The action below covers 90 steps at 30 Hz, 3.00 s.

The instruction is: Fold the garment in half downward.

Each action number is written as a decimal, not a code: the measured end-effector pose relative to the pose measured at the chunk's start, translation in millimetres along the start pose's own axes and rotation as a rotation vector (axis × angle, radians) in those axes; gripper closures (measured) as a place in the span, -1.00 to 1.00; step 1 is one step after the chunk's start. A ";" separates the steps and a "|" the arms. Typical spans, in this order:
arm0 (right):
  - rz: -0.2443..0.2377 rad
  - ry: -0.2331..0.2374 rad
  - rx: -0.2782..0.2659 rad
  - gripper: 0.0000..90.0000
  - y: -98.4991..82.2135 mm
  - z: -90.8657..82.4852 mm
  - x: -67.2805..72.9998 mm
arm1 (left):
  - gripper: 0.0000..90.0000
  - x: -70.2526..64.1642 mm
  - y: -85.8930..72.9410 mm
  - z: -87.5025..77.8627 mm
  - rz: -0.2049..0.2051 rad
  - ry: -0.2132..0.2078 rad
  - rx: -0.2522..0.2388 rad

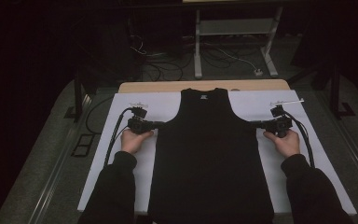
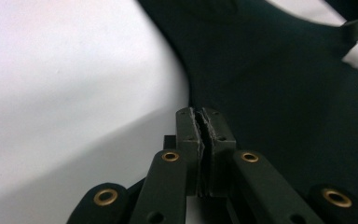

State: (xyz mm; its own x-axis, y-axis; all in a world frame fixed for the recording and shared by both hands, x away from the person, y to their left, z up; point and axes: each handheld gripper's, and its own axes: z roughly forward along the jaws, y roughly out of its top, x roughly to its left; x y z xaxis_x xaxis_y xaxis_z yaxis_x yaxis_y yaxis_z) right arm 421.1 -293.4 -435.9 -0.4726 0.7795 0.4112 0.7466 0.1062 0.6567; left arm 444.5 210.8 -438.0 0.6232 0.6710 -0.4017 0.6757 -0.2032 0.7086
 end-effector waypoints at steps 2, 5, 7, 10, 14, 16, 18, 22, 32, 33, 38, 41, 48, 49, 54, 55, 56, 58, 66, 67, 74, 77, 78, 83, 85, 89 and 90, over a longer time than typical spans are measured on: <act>0.000 0.004 0.000 0.87 -0.1 -1.5 1.2 | 0.89 -1.4 -0.8 -4.0 -0.014 -0.002 -0.017; 0.007 0.007 0.001 0.87 -1.1 -4.1 2.1 | 0.89 -3.4 -2.6 -9.5 -0.019 -0.005 -0.027; 0.014 0.012 -0.005 0.87 -2.3 -6.5 2.5 | 0.89 -5.7 -3.1 -11.6 -0.017 -0.009 -0.033; 0.012 0.016 -0.011 0.87 -3.9 -10.8 4.7 | 0.89 -9.0 -3.6 -14.1 -0.018 -0.011 -0.046; 0.010 0.022 -0.024 0.87 -5.9 -17.4 8.1 | 0.89 -14.0 -3.5 -17.7 -0.016 -0.017 -0.063; 0.013 0.023 -0.031 0.87 -7.2 -20.4 9.7 | 0.89 -15.6 -2.9 -20.6 -0.014 -0.021 -0.071; 0.015 0.028 -0.038 0.87 -8.4 -23.2 10.8 | 0.89 -16.1 -2.5 -23.0 -0.023 -0.023 -0.073; 0.014 0.039 -0.054 0.87 -10.2 -29.1 12.8 | 0.89 -15.5 -3.6 -27.9 -0.044 -0.040 -0.086; 0.019 0.043 -0.073 0.87 -14.8 -36.9 15.9 | 0.88 -15.9 -7.0 -38.8 -0.055 -0.052 -0.105; 0.021 0.044 -0.075 0.87 -15.2 -37.6 16.1 | 0.88 -16.9 -6.8 -39.5 -0.041 -0.050 -0.100; 0.019 0.047 -0.078 0.87 -17.0 -40.5 19.4 | 0.88 -20.8 -7.6 -41.9 -0.021 -0.043 -0.086; 0.020 0.054 -0.082 0.87 -18.4 -44.2 22.9 | 0.88 -21.8 -9.3 -43.9 -0.027 -0.040 -0.091; 0.024 0.062 -0.079 0.87 -25.3 -50.5 28.0 | 0.88 -25.2 -14.3 -49.0 -0.023 -0.042 -0.084; 0.023 0.061 -0.077 0.87 -26.3 -51.2 28.7 | 0.88 -26.1 -14.8 -49.8 -0.023 -0.045 -0.083; 0.022 0.059 -0.076 0.87 -29.8 -53.3 30.8 | 0.88 -29.7 -19.1 -53.5 -0.020 -0.050 -0.076; 0.019 0.058 -0.074 0.87 -30.5 -53.2 31.1 | 0.88 -30.3 -19.8 -54.2 -0.018 -0.051 -0.077; 0.018 0.057 -0.072 0.87 -31.1 -53.3 31.5 | 0.88 -30.9 -20.5 -54.8 -0.019 -0.053 -0.078; 0.022 0.060 -0.070 0.87 -32.3 -53.8 31.9 | 0.88 -32.1 -21.7 -55.5 -0.019 -0.051 -0.072; 0.025 0.063 -0.064 0.87 -36.6 -56.7 33.3 | 0.88 -34.2 -26.6 -55.0 -0.018 -0.056 -0.051; 0.030 0.064 -0.059 0.87 -37.4 -56.9 33.7 | 0.88 -34.2 -27.3 -55.0 -0.019 -0.057 -0.048; 0.038 0.063 -0.029 0.87 -44.4 -55.4 33.6 | 0.88 -36.1 -33.7 -53.8 -0.018 -0.061 -0.011; 0.043 0.066 -0.015 0.87 -47.2 -55.4 34.1 | 0.88 -37.7 -36.1 -53.9 -0.014 -0.061 0.002; 0.050 0.068 -0.008 0.87 -48.3 -56.0 34.8 | 0.88 -37.9 -37.3 -54.2 -0.015 -0.063 0.005; 0.062 0.087 0.018 0.87 -54.7 -58.1 36.2 | 0.88 -39.2 -43.4 -55.9 -0.017 -0.070 0.032; 0.067 0.088 0.030 0.87 -57.5 -58.5 36.7 | 0.88 -39.9 -45.8 -56.2 -0.020 -0.073 0.042; 0.077 0.094 0.057 0.87 -62.9 -58.0 37.7 | 0.88 -41.5 -49.5 -55.8 -0.026 -0.074 0.065; 0.079 0.096 0.063 0.87 -64.2 -57.9 38.3 | 0.88 -42.1 -50.7 -55.7 -0.029 -0.077 0.070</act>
State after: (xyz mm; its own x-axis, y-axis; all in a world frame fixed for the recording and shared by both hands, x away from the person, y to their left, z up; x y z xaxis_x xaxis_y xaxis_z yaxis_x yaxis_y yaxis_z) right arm 327.9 -306.1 -425.7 -0.4512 0.7249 0.5204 0.8097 0.0875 0.5802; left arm 362.0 232.5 -424.7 0.6294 0.6215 -0.4665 0.7181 -0.2358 0.6547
